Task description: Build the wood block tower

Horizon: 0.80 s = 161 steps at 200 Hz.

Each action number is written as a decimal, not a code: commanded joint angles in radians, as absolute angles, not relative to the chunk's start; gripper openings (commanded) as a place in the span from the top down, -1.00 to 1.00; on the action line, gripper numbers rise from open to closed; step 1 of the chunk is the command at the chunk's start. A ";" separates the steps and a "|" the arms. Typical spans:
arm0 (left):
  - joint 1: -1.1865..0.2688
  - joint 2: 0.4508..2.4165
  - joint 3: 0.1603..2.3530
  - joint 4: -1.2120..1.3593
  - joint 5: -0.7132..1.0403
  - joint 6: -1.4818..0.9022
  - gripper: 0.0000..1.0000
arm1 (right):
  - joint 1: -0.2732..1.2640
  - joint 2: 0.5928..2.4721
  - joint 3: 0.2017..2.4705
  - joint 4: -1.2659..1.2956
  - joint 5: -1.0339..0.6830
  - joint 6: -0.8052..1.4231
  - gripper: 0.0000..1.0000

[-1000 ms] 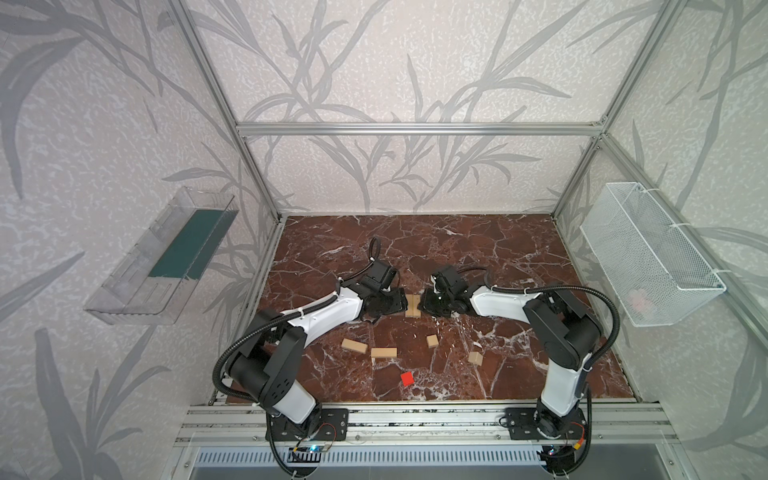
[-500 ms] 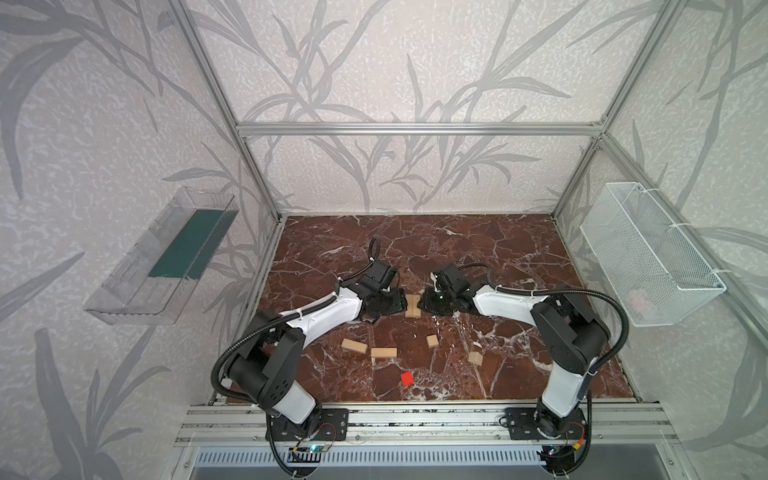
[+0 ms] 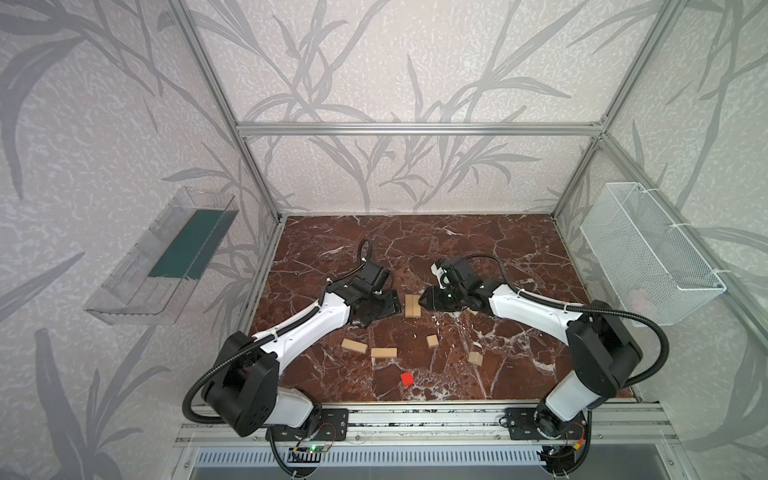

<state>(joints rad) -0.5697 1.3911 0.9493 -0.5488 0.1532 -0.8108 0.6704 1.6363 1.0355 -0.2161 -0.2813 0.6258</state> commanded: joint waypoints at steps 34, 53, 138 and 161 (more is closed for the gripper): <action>-0.572 1.235 0.880 -0.771 0.019 -0.971 -0.58 | 0.691 1.553 1.002 -0.305 -0.320 0.512 -0.16; -0.571 1.188 0.834 -0.799 -0.013 -1.038 -0.60 | 0.721 1.539 0.976 -0.298 -0.322 0.503 -0.19; -0.569 1.069 0.625 -0.717 -0.035 -1.297 -0.66 | 0.831 1.493 0.871 -0.266 -0.302 0.532 -0.22; -0.565 1.074 0.612 -0.697 -0.068 -1.307 -0.66 | 0.831 1.487 0.865 -0.267 -0.296 0.532 -0.23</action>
<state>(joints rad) -0.5682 1.0821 0.6239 -0.7200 -0.0082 -1.2350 0.8314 1.5196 0.8719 -0.2825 -0.2974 0.5247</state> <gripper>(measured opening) 0.828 0.613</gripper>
